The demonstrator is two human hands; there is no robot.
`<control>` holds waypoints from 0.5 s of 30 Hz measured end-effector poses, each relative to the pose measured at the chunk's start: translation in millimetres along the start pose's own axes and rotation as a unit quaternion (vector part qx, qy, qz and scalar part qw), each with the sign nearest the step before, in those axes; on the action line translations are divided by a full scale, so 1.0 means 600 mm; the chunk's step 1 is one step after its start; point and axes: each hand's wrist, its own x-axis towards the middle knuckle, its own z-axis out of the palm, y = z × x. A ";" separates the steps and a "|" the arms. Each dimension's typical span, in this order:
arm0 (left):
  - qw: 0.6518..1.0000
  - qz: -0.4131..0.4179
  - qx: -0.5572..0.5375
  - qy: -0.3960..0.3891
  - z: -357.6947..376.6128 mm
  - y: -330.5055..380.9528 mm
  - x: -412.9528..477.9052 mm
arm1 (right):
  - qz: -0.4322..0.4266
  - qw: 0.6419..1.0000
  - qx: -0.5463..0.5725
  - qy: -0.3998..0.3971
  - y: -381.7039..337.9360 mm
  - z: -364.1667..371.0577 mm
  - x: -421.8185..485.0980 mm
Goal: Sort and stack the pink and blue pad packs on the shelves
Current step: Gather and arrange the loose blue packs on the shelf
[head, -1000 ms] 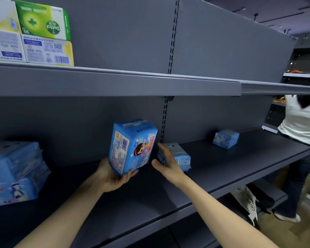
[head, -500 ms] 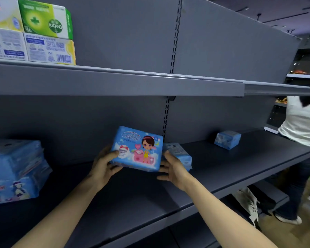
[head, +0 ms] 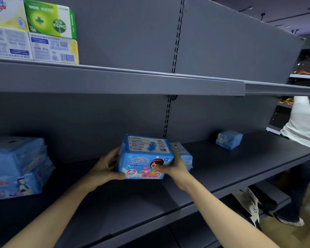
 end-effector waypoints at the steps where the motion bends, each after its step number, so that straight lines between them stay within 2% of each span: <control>1: 1.000 -0.004 0.005 0.003 0.002 0.000 -0.001 | 0.000 1.000 0.000 -0.002 -0.001 0.001 -0.002; 5: 1.000 0.002 -0.024 0.010 0.012 0.008 -0.012 | 0.037 0.999 -0.004 0.010 -0.001 -0.002 -0.006; 7: 0.996 0.012 -0.076 0.050 0.021 0.020 -0.014 | 0.083 0.996 0.012 0.001 0.001 -0.003 -0.005; 10: 0.987 -0.030 -0.076 0.140 0.035 0.052 -0.003 | 0.163 0.977 0.137 -0.003 -0.009 0.001 -0.004; 13: 0.983 -0.079 -0.076 0.146 0.035 0.086 0.001 | 0.245 0.942 0.229 -0.014 -0.028 0.005 -0.008; 15: 0.983 -0.069 -0.095 0.140 0.032 0.099 -0.001 | 0.269 0.923 0.274 -0.006 -0.037 0.009 -0.013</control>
